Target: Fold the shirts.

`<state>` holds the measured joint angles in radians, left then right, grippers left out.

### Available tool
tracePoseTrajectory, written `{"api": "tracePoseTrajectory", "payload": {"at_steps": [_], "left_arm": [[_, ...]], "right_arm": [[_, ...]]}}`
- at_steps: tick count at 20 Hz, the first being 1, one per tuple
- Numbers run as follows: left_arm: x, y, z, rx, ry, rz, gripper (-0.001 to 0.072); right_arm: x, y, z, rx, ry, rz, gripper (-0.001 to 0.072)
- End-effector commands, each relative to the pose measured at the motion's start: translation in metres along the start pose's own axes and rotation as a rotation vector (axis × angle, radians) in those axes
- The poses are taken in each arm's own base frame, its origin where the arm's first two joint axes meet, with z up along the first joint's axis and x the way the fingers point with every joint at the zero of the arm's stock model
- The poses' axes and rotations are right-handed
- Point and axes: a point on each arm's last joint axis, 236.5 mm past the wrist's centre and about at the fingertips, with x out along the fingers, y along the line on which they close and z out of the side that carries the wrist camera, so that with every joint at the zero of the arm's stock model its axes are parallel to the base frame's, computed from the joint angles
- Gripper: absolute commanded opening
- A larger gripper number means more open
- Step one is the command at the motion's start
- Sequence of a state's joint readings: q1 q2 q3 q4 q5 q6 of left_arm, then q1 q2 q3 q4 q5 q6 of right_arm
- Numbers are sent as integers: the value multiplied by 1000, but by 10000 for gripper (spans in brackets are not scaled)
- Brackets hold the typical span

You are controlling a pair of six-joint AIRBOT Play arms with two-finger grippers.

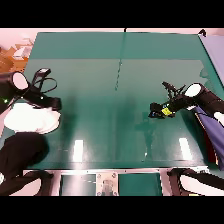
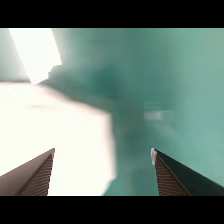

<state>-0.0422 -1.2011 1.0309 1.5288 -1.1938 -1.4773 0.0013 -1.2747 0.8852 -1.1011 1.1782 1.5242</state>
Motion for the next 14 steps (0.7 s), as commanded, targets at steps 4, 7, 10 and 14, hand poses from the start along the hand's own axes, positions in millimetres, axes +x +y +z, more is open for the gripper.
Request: {"api": "tracePoseTrajectory", "payload": {"at_steps": [4,7,10,14], "left_arm": [[10,99,-35,-81,82,333,720],[33,112,-63,-142,122,313,720],[56,106,-63,-181,60,254,710],[63,105,-59,-162,19,251,24]], "right_arm": [[0,0,4,1,-18,-1,17],[0,0,4,1,-18,-1,17],[0,0,4,1,-18,0,17],[0,0,4,1,-18,0,17]]}}
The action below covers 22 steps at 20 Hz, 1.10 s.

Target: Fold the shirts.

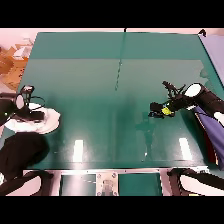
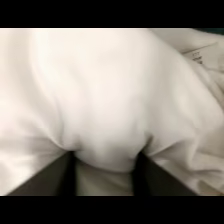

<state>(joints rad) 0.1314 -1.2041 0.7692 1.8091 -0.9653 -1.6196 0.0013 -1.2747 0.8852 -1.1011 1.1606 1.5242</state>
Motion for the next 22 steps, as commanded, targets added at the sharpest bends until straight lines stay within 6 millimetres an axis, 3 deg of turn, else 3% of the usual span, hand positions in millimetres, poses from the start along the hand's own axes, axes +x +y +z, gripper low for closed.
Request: {"api": "tracePoseTrajectory", "payload": {"at_steps": [1,3,6,9,12,15,18,20,21,22], "left_arm": [[3,-4,8,-19,-47,-24,22],[-16,-7,27,-51,-74,-53,21],[-77,-29,73,60,-163,-103,20],[-166,-96,120,232,-349,-180,20],[-241,-184,136,389,-555,-303,20],[-258,-261,114,486,-584,-428,21],[-242,-340,89,552,-523,-572,22],[-223,-388,73,547,-459,-674,35],[-211,-402,68,542,-431,-694,341],[-200,-409,68,526,-408,-700,650]], "right_arm": [[0,0,0,1,0,0,17],[0,0,-1,1,3,1,18],[-7,5,-12,-10,61,8,17],[-22,14,-7,-37,64,16,17],[-42,24,9,-97,25,18,17],[-73,32,30,-115,-42,27,17],[-102,35,52,-109,-124,30,18],[-110,33,58,-103,-148,29,18],[-110,32,58,-98,-146,28,25],[-110,31,56,-96,-138,27,147]]}}
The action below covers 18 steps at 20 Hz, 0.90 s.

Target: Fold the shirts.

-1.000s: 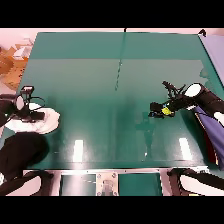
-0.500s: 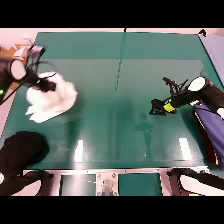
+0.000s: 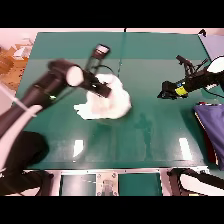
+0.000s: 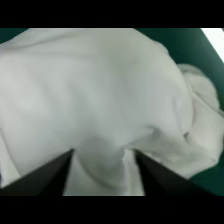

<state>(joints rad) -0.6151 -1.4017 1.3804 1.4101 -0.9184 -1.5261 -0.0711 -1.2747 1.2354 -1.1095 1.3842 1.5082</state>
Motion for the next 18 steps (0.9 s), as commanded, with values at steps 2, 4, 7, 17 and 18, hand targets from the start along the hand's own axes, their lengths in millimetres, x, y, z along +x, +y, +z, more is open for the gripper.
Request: {"api": "tracePoseTrajectory", "payload": {"at_steps": [2,4,7,17,18], "left_arm": [[41,-19,-8,-82,33,-76,660],[23,16,-8,-121,55,-30,661],[-5,67,-30,-208,155,25,660],[76,119,-64,-366,65,10,659],[91,112,-68,-392,71,-32,659]], "right_arm": [[-9,-1,1,7,0,-2,404],[-8,-2,1,9,2,-2,409],[4,-7,-10,28,37,-2,410],[143,19,-88,341,82,222,424],[153,29,-93,327,84,228,424]]}}
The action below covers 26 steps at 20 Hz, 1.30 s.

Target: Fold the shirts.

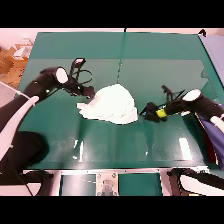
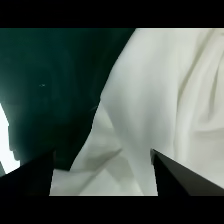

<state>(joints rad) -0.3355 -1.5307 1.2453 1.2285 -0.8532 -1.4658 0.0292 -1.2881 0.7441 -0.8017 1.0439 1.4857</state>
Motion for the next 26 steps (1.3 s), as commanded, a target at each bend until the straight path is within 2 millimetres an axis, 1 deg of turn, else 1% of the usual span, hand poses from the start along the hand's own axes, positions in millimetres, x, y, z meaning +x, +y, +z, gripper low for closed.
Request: {"api": "tracePoseTrajectory", "payload": {"at_steps": [1,3,4,5,6,7,8,9,10,11,12,13,14,16,18,20,22,23,24,25,26], "left_arm": [[47,-11,0,-76,-29,-120,659],[62,-23,2,-119,-40,-193,659],[63,-28,8,-135,-64,-223,658],[62,-32,16,-140,-96,-244,635],[61,-35,20,-137,-112,-256,434],[61,-36,19,-111,-112,-258,145],[61,-37,16,-84,-103,-262,24],[60,-37,15,-83,-96,-265,22],[54,-37,15,-66,-85,-270,21],[44,-37,19,-48,-81,-278,21],[28,-36,27,-36,-92,-283,21],[6,-37,38,-17,-117,-287,20],[-21,-37,50,6,-155,-283,20],[-85,-35,69,69,-241,-230,20],[-150,-39,75,153,-314,-150,20],[-220,-59,79,188,-433,-142,20],[-292,-81,82,237,-585,-139,20],[-331,-92,82,270,-668,-133,20],[-369,-102,81,304,-748,-120,21],[-403,-107,80,337,-818,-91,21],[-432,-111,78,366,-878,-60,21]], "right_arm": [[43,14,-13,38,-31,50,424],[61,25,-13,5,-58,40,423],[67,25,-11,-7,-74,30,422],[70,24,-10,-9,-82,22,385],[70,23,-8,-7,-85,21,305],[68,21,-5,-2,-96,18,207],[65,18,0,-15,-107,18,79],[61,15,5,-31,-112,21,18],[55,13,8,-33,-104,31,17],[46,13,10,-38,-82,48,17],[34,12,11,-43,-62,61,16],[19,10,13,-50,-54,65,16],[-3,11,19,-64,-64,75,16],[-56,24,34,-100,-149,113,16],[-120,49,48,-170,-304,149,16],[-191,83,49,-278,-475,168,16],[-261,122,35,-387,-650,176,16],[-296,142,24,-429,-745,182,16],[-326,159,10,-466,-827,187,16],[-354,178,-7,-510,-906,193,16],[-376,193,-24,-549,-970,199,16]]}}
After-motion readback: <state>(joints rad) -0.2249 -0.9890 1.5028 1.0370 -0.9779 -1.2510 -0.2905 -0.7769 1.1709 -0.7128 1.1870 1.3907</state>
